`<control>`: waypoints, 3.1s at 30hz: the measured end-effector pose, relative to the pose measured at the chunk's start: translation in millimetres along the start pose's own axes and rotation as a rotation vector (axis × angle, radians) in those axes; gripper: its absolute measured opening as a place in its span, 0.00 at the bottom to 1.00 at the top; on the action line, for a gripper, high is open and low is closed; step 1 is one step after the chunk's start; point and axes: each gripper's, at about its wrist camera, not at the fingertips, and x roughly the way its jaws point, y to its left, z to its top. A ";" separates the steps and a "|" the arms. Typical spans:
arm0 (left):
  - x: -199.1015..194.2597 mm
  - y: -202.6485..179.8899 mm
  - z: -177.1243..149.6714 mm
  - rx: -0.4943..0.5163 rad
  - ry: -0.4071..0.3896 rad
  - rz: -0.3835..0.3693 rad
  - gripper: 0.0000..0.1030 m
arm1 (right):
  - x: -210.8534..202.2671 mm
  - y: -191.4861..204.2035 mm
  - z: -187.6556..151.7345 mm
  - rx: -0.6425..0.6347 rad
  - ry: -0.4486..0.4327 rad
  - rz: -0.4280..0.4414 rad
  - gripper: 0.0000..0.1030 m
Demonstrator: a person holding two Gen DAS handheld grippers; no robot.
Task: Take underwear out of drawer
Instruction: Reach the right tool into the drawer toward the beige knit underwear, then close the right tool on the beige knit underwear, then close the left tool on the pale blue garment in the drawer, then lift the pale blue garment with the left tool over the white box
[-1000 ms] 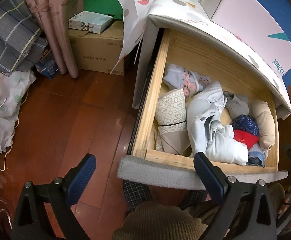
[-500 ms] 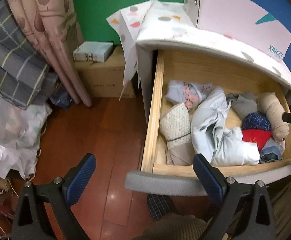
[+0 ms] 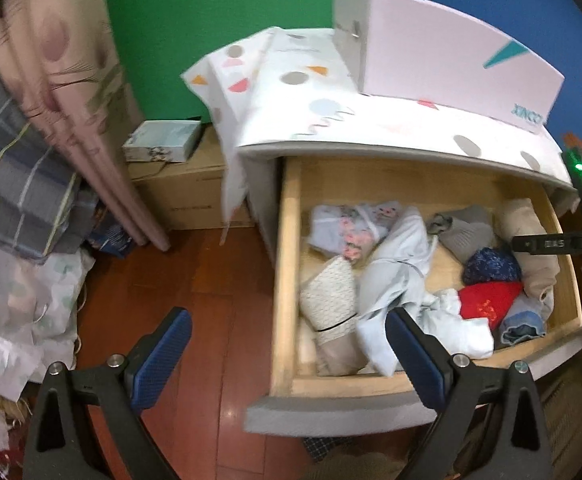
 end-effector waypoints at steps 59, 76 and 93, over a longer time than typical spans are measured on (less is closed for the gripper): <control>137.4 -98.6 55.5 0.062 0.372 -0.120 0.53 | -1.7 4.9 -25.9 -0.072 -0.029 0.124 0.63; 42.5 -72.7 62.5 0.062 0.261 -0.159 0.53 | -1.3 2.7 -25.2 -0.074 -0.037 0.130 0.63; -115.4 -51.6 166.3 0.003 -0.059 -0.251 0.53 | -1.5 1.7 -24.6 -0.069 -0.037 0.137 0.64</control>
